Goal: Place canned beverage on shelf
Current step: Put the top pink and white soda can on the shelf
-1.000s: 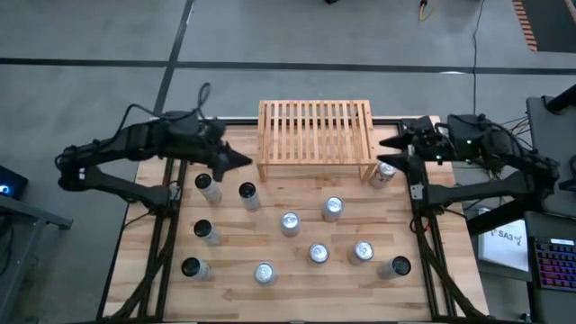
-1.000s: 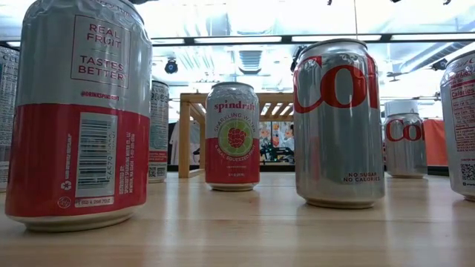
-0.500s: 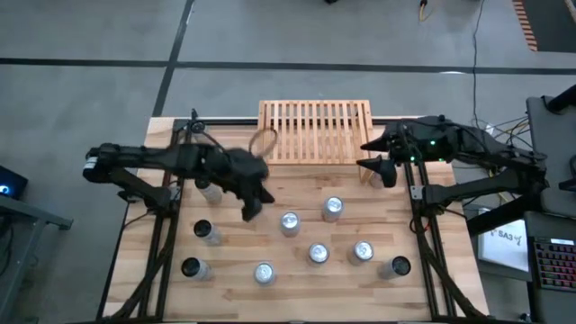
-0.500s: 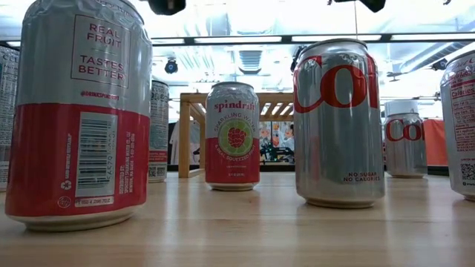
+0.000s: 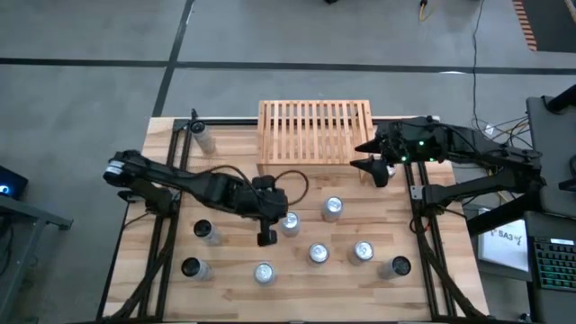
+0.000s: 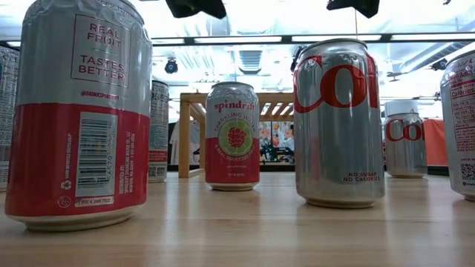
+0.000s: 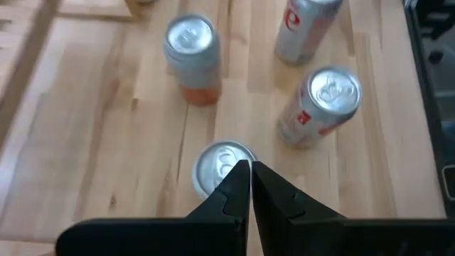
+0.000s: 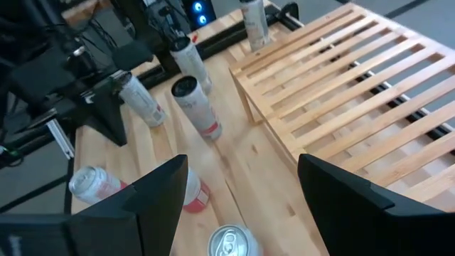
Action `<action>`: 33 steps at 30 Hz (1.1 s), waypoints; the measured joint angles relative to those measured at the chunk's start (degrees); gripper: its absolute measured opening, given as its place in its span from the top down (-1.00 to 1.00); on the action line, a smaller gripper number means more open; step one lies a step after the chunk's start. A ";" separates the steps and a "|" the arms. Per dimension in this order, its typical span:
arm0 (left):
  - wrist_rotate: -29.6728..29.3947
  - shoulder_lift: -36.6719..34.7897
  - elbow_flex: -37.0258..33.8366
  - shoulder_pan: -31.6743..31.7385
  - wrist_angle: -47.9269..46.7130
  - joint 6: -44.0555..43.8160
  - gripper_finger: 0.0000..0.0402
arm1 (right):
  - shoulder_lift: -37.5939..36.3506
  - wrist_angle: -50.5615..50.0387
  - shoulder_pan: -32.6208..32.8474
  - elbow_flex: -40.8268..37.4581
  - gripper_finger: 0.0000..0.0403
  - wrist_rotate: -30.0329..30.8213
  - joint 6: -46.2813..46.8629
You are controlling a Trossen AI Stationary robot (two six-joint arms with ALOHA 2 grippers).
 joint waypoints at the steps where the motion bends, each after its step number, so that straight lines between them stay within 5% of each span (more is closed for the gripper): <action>1: 0.42 0.54 0.00 -0.19 0.02 0.18 1.00 | 0.30 -0.02 0.00 0.00 -0.29 0.00 0.00; 16: 1.55 3.09 0.00 -1.78 2.59 -3.44 0.93 | 7.07 0.90 0.02 0.00 -0.29 -4.23 2.40; 33: -5.07 4.24 0.00 -1.76 3.86 -3.60 -0.39 | -0.48 0.59 5.35 0.00 -0.29 -4.81 4.88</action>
